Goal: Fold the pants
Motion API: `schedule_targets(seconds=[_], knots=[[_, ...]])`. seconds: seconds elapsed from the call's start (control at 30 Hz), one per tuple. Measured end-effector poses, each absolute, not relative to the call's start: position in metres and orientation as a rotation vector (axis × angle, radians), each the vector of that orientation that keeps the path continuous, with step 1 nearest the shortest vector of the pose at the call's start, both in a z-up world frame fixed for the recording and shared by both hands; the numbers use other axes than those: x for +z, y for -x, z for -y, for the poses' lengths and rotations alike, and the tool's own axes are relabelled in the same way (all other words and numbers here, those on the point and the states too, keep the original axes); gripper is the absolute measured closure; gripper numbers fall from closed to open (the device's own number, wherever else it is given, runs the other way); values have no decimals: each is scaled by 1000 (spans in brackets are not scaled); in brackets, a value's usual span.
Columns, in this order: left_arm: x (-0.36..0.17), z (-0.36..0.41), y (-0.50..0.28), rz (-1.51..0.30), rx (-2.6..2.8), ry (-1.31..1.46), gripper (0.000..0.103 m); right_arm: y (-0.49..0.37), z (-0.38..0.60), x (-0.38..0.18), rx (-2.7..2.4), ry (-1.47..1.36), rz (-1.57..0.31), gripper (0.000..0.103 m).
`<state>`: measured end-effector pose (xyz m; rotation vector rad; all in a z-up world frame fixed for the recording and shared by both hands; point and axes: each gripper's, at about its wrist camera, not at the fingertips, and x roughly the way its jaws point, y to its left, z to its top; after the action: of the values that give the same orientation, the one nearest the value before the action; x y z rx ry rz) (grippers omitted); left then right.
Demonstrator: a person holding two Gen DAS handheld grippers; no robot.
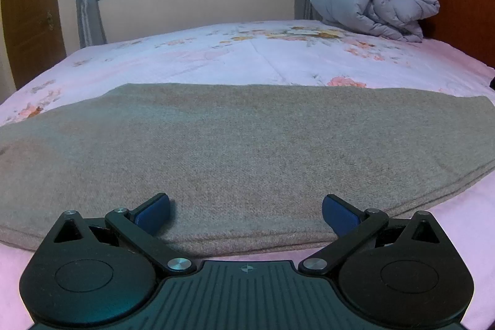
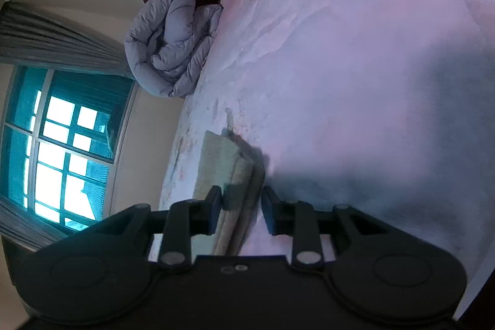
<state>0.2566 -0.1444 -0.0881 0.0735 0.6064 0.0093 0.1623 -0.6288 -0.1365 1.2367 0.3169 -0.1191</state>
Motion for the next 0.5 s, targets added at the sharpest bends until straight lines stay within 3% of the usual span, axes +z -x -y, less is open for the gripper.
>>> schedule_targets(seconds=[0.07, 0.13, 0.37, 0.5], knots=[[-80, 151, -255, -581, -17, -35, 0, -168, 628, -135, -130, -1204, -348, 93], [-75, 166, -252, -544, -57, -23, 0, -171, 629, -132, -125, -1171, -370, 95], [-86, 215, -266, -607, -25, -20, 0, -174, 629, -126, -119, -1124, -400, 95], [-88, 221, -256, -590, -34, -32, 0, -174, 629, -126, -109, -1121, -393, 90]])
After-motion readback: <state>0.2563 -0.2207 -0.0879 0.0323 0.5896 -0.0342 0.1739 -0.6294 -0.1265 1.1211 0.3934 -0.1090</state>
